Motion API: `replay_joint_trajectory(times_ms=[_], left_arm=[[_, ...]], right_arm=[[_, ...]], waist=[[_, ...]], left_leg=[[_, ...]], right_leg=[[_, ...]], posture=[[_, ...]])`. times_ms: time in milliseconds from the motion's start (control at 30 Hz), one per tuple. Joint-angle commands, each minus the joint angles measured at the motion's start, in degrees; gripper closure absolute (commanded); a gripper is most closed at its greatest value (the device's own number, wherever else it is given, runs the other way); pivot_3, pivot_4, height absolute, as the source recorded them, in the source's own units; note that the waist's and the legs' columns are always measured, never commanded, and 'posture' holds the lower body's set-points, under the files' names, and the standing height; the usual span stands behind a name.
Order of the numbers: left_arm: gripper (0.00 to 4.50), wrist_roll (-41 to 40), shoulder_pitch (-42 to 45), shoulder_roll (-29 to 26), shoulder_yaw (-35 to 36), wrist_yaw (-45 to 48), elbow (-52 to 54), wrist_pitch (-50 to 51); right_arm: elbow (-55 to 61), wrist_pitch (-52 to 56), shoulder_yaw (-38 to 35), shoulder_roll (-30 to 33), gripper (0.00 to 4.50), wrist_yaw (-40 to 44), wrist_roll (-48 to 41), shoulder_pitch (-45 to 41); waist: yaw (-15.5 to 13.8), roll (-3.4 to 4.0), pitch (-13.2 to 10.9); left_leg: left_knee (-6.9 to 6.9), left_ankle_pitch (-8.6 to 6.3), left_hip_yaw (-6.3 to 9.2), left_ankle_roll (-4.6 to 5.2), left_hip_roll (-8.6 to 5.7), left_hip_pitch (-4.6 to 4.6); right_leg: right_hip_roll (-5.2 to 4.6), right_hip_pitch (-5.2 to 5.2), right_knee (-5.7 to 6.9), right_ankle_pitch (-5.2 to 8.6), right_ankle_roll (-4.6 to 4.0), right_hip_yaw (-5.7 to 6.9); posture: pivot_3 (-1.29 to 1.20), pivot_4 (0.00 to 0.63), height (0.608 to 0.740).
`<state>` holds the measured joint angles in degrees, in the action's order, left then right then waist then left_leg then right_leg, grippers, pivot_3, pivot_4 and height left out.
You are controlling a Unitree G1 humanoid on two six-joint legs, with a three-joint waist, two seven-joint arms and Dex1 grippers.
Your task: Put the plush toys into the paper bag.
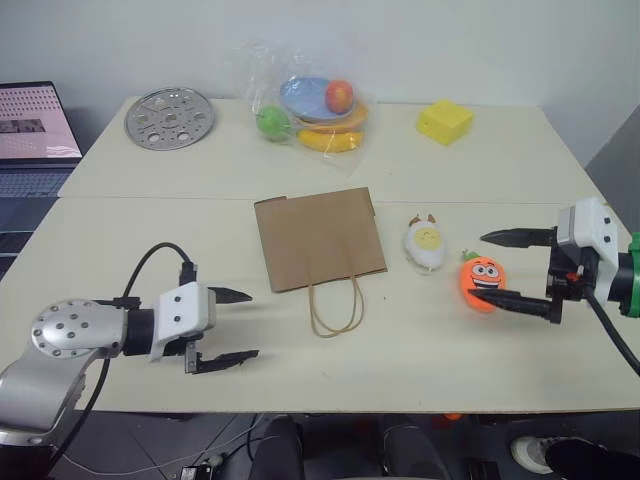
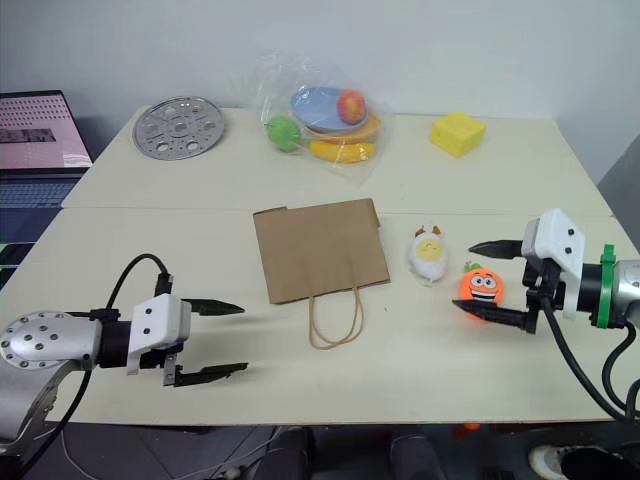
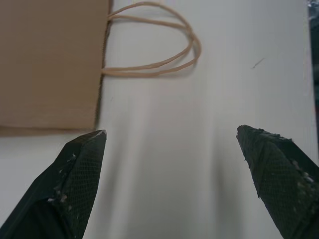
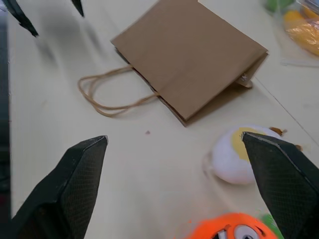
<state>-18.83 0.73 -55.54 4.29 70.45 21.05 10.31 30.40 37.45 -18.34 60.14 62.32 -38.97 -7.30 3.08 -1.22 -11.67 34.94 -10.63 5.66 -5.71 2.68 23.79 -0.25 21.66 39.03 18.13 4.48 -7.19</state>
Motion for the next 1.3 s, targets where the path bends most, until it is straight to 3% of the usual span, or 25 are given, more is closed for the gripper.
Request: replay_joint_trajectory(times_ms=[33, 167, 233, 433, 933, 1300], left_arm=[[0.03, 2.0, 4.3, 3.2, -5.4, 0.0, -1.3, -3.2], [0.03, 5.1, 9.3, 8.4, -10.5, -0.3, -5.8, -7.9], [0.03, 8.7, 12.5, 11.5, -12.9, -1.5, -10.5, -15.0], [0.03, 12.3, 16.6, 15.5, -15.7, -2.0, -18.3, -26.4], [0.03, 16.6, 22.6, 18.4, -19.2, -3.2, -24.9, -33.9], [0.03, 12.4, 20.4, 14.4, -18.3, 0.0, -21.9, -36.1]], right_arm=[[5.6, 3.2, -2.5, -0.2, 0.00, -2.3, -4.1, 1.3], [9.7, 5.9, -3.3, -0.8, 0.00, -5.0, -7.6, 3.1], [12.7, 6.6, -3.0, -1.1, 0.00, -6.5, -8.6, 4.2], [15.7, 5.8, -3.1, -0.5, 0.00, -8.0, -7.7, 5.5], [16.1, 4.9, -4.4, 0.1, 0.00, -8.0, -7.4, 7.2], [15.8, 4.9, -6.1, 0.2, 0.00, -8.2, -8.4, 8.5]], waist=[[-0.1, -0.01, 0.0], [-0.3, -0.02, 0.0], [-0.2, -0.02, 0.0], [-0.2, -0.02, 0.0], [-0.3, -0.03, 0.0], [-0.2, -0.02, 0.0]], left_leg=[[0.00, 0.00, -0.01, 0.00, 0.00, 0.00], [0.01, 0.00, 0.03, 0.00, -0.01, 0.05], [0.00, 0.00, 0.06, 0.00, -0.01, 0.05], [0.01, 0.00, 0.09, 0.00, 0.00, 0.04], [0.03, 0.00, 0.20, 0.01, -0.03, 0.03], [0.03, 0.00, 0.31, 0.01, -0.02, 0.01]], right_leg=[[0.00, 0.00, -0.01, 0.00, 0.00, -0.01], [0.03, 0.02, -0.02, -0.04, -0.04, 0.00], [0.04, 0.01, -0.02, -0.15, -0.16, 0.01], [0.07, 0.00, 0.00, -0.15, -0.16, 0.01], [0.08, -0.09, 0.00, -0.16, -0.10, 0.06], [0.09, -0.14, 0.02, -0.18, -0.09, 0.14]], posture=[[0.00, 0.150, 0.740], [0.00, 0.150, 0.740], [0.00, 0.150, 0.740], [0.00, 0.150, 0.740], [0.00, 0.150, 0.740], [0.00, 0.150, 0.740]])
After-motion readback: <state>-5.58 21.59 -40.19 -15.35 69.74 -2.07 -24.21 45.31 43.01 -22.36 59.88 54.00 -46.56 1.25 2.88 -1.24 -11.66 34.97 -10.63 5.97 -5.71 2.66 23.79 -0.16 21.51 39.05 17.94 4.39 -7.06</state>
